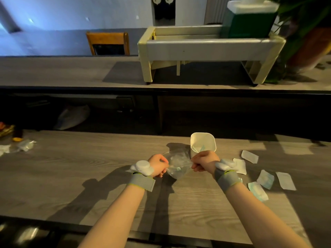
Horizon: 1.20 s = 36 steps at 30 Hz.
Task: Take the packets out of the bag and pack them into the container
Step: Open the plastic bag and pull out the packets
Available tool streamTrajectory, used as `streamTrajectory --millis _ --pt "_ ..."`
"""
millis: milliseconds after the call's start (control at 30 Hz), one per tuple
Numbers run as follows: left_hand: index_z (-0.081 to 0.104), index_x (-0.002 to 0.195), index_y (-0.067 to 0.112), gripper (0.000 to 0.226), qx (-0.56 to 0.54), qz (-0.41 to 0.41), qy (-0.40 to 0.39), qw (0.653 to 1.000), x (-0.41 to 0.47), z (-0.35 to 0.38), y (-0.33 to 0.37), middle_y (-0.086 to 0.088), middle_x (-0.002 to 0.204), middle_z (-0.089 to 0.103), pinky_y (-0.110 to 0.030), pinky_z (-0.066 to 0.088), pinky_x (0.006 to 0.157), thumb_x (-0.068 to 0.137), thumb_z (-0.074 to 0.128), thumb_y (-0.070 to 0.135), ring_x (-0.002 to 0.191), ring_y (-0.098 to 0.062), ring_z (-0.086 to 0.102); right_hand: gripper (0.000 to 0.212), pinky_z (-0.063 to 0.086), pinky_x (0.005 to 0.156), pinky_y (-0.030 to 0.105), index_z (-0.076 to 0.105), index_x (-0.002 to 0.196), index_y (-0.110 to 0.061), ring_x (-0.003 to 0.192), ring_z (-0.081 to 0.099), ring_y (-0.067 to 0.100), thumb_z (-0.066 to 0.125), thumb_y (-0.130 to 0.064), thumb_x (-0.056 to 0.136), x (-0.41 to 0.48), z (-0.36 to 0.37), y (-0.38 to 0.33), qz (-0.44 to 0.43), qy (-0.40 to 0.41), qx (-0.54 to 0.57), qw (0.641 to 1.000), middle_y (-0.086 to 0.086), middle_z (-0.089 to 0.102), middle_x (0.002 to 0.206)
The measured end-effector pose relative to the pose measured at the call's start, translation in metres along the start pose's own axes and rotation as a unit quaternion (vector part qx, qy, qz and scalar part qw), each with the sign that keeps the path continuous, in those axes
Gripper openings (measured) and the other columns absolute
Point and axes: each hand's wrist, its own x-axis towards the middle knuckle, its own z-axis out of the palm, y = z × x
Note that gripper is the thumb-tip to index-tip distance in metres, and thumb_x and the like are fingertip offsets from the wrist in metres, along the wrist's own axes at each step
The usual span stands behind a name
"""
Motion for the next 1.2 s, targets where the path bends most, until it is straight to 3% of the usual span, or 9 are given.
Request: streamTrajectory --millis 67,167,300,433,567,800,967,1200 --pt "0.05 0.068 0.017 0.025 0.007 0.008 -0.009 1.0 -0.002 -0.005 0.011 0.003 0.035 0.044 -0.015 0.037 0.036 0.087 0.045 0.002 0.023 -0.004 0.032 0.022 0.045 0.042 0.018 0.059 0.065 -0.008 0.029 0.055 0.006 0.059 0.0 0.086 -0.003 -0.006 -0.011 -0.001 0.001 -0.002 1.0 -0.002 0.06 0.038" --pt "0.05 0.067 0.016 0.025 0.036 0.017 -0.036 0.999 -0.008 -0.013 0.028 0.006 0.027 0.045 -0.014 0.038 0.035 0.089 0.045 0.004 0.022 -0.003 0.034 0.024 0.044 0.04 0.017 0.058 0.062 -0.007 0.027 0.054 0.008 0.057 0.002 0.084 -0.007 -0.014 -0.024 -0.007 0.01 -0.014 1.0 -0.001 0.058 0.034" --pt "0.049 0.068 0.012 0.023 0.092 0.033 -0.058 0.993 -0.017 -0.022 0.047 0.005 0.025 0.048 -0.013 0.035 0.035 0.09 0.045 0.006 0.021 -0.003 0.036 0.022 0.047 0.046 0.021 0.061 0.062 -0.005 0.03 0.054 0.011 0.058 0.002 0.082 -0.013 -0.02 -0.038 -0.031 0.026 -0.024 0.999 0.001 0.059 0.037" --pt "0.047 0.069 0.012 0.022 0.125 0.041 -0.032 0.991 -0.027 -0.032 0.07 0.002 0.027 0.051 -0.01 0.03 0.032 0.09 0.042 0.007 0.022 -0.005 0.035 0.02 0.049 0.05 0.024 0.063 0.063 -0.006 0.037 0.056 0.015 0.061 0.0 0.082 -0.021 -0.029 -0.057 -0.078 0.043 -0.035 0.995 0.006 0.062 0.047" --pt "0.048 0.069 0.008 0.022 0.102 0.06 -0.021 0.993 -0.039 -0.043 0.092 -0.001 0.026 0.051 -0.012 0.031 0.033 0.09 0.04 0.006 0.026 -0.009 0.033 0.012 0.046 0.048 0.021 0.065 0.073 -0.004 0.042 0.054 0.015 0.063 -0.008 0.085 -0.031 -0.04 -0.079 -0.122 0.046 -0.057 0.99 0.009 0.061 0.055" --pt "0.045 0.065 0.008 0.023 0.06 0.095 -0.012 0.994 -0.059 -0.055 0.119 -0.001 0.031 0.054 -0.016 0.038 0.039 0.088 0.04 0.007 0.037 -0.016 0.039 0.019 0.047 0.052 0.023 0.064 0.073 -0.007 0.05 0.052 0.015 0.064 -0.019 0.087 -0.041 -0.055 -0.112 -0.168 0.053 -0.085 0.981 0.007 0.059 0.056" --pt "0.047 0.063 0.008 0.023 0.027 0.118 0.013 0.993 -0.065 -0.063 0.132 -0.004 0.039 0.058 -0.018 0.043 0.043 0.086 0.043 0.008 0.037 -0.014 0.047 0.021 0.048 0.046 0.018 0.062 0.07 -0.009 0.05 0.054 0.013 0.064 -0.018 0.088 -0.041 -0.058 -0.126 -0.176 0.059 -0.051 0.981 0.008 0.06 0.059" --pt "0.054 0.061 0.006 0.024 -0.009 0.085 0.029 0.996 -0.06 -0.066 0.128 -0.003 0.039 0.059 -0.021 0.044 0.05 0.083 0.049 0.011 0.039 -0.014 0.047 0.02 0.055 0.058 0.024 0.066 0.082 -0.005 0.052 0.06 0.014 0.063 -0.024 0.089 -0.03 -0.049 -0.121 -0.175 0.063 -0.094 0.978 0.007 0.066 0.061"
